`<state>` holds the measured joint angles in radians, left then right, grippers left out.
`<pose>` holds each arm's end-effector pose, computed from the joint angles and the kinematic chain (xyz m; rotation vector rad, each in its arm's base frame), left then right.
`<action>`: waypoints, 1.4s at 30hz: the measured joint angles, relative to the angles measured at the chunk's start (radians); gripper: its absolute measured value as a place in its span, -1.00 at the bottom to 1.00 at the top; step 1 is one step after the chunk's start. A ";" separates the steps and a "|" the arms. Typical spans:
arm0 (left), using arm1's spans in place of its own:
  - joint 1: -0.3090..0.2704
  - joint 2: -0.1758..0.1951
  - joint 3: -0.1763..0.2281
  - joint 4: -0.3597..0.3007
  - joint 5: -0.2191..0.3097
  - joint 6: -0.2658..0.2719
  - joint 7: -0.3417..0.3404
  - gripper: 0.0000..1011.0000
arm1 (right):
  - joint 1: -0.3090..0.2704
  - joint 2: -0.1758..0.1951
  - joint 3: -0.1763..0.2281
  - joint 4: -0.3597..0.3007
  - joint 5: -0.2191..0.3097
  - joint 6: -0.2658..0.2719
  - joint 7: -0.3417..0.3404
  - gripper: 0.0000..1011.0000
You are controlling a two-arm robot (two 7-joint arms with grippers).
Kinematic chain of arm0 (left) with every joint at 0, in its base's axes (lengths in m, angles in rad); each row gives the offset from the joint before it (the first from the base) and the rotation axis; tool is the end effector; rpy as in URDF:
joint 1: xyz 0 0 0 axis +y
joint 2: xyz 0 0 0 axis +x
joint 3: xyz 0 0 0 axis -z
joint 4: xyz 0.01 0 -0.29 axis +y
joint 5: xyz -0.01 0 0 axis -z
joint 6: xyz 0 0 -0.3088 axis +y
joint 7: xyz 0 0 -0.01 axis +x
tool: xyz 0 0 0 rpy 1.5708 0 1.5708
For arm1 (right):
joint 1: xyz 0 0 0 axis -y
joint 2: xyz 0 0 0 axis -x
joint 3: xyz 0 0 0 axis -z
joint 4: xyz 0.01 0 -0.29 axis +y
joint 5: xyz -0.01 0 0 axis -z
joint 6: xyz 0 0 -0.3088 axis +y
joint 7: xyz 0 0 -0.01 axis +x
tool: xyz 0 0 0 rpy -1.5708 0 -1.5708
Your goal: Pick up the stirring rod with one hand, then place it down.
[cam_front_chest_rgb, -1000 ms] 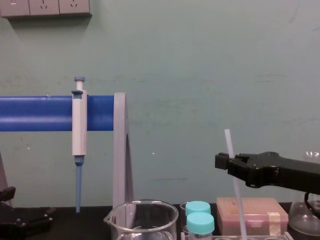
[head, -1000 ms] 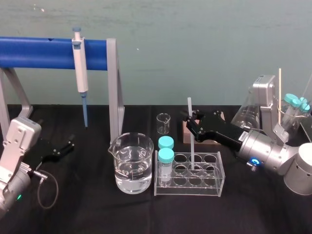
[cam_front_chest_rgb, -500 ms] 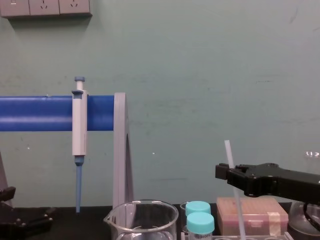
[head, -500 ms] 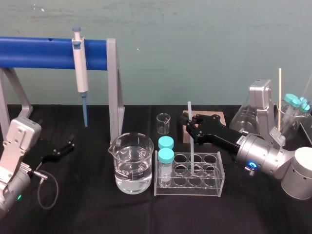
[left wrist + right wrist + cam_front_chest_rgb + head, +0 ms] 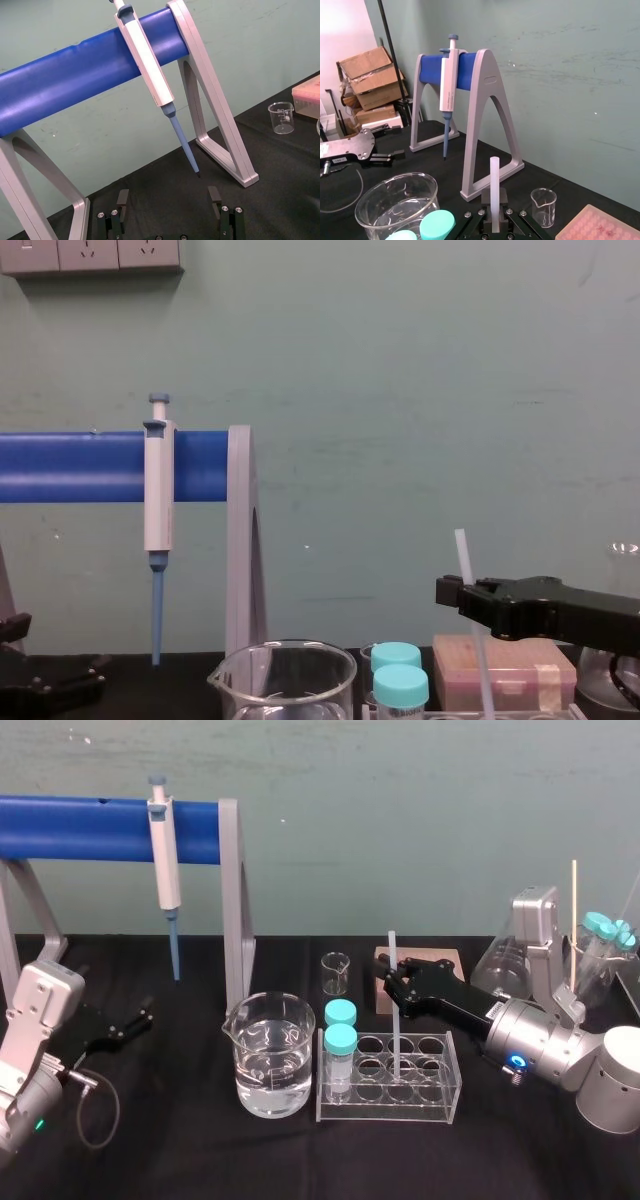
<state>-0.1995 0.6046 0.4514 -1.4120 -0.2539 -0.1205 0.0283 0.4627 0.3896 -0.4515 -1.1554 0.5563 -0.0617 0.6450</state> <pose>0.3581 0.0826 -0.3023 0.3044 -0.2850 1.2480 0.4384 -0.0424 -0.2781 0.0023 0.0510 -0.7091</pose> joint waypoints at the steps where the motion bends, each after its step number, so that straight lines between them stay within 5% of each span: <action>1: 0.000 0.000 0.000 0.000 0.000 0.000 0.000 0.98 | 0.000 0.000 0.000 0.000 0.000 0.000 0.000 -0.87; 10: 0.000 0.000 0.000 0.000 0.000 0.000 0.000 0.98 | 0.000 0.001 0.000 0.000 0.000 -0.001 0.000 -0.87; 14: 0.000 0.000 0.000 0.000 0.000 0.000 0.000 0.98 | 0.001 0.001 -0.001 0.000 0.000 -0.002 0.001 -0.71; 30: 0.000 0.000 0.000 0.000 0.000 0.000 0.000 0.98 | 0.001 0.001 -0.001 -0.001 0.001 -0.003 0.001 0.35; 42: 0.000 0.000 0.000 0.000 0.000 0.000 0.000 0.98 | 0.001 0.001 -0.001 -0.001 0.001 -0.003 0.001 0.96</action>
<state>-0.1995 0.6047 0.4514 -1.4120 -0.2539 -0.1205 0.0283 0.4633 0.3908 -0.4527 -1.1561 0.5568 -0.0645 0.6463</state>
